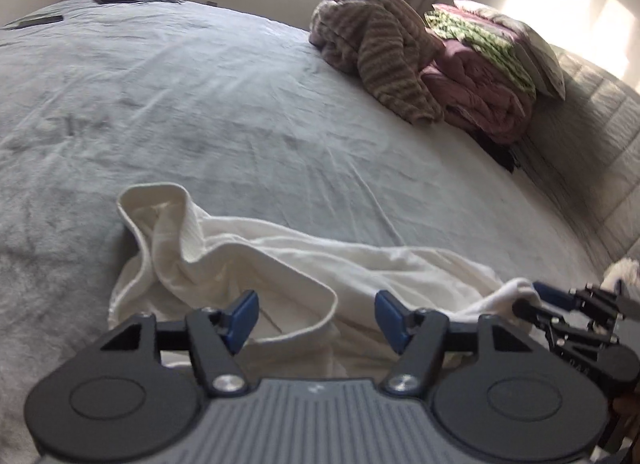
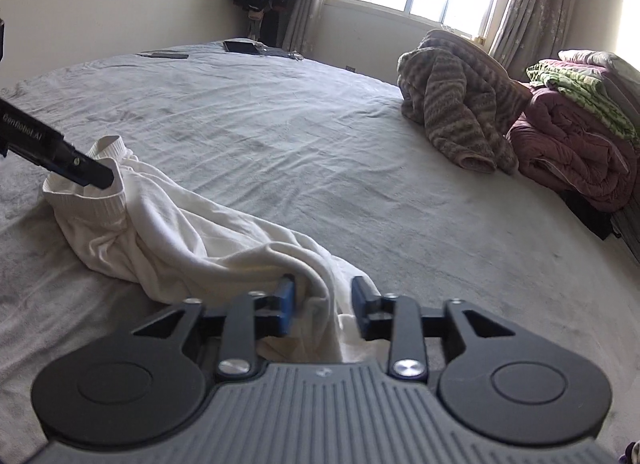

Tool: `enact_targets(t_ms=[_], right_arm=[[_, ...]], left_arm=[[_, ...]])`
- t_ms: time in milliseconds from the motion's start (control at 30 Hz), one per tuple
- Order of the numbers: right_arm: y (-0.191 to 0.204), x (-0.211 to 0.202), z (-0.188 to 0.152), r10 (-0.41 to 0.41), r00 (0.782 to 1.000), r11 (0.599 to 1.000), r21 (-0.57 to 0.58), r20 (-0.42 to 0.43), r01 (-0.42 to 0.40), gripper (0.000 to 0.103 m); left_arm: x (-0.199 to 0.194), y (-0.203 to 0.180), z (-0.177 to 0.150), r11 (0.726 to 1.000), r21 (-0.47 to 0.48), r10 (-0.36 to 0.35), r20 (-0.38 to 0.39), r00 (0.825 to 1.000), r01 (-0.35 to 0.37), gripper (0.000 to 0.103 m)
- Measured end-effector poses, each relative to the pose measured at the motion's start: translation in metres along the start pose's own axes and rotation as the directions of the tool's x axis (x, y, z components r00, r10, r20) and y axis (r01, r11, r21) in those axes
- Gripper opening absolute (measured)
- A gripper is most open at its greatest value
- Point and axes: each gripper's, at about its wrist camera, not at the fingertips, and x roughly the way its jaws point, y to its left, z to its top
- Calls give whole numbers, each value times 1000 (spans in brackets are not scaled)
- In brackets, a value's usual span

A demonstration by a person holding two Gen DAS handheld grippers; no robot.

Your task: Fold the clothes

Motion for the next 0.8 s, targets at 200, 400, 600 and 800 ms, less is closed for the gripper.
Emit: enact_targets(t_ms=[200,400,600,800], right_arm=[[-9,12,-11,-15,993,999,50,-116,20,54],[-21,25,-21,14,974,989,149,-226,20,54],[-27,28,-20,95,974,956,293,-206,-32,23],[-22,11,-7,-128,987,975,170,-95,142,12]], left_arm=[[14,-5,-9,995,32,95,-20,995,-95,48],[1,13,-1,990,-63,123,4,992,-123,5],[-44,36,18,978,-180,134,147,980,-107,4],[-94,73,32,946,-320,138,280,950,-43,4]])
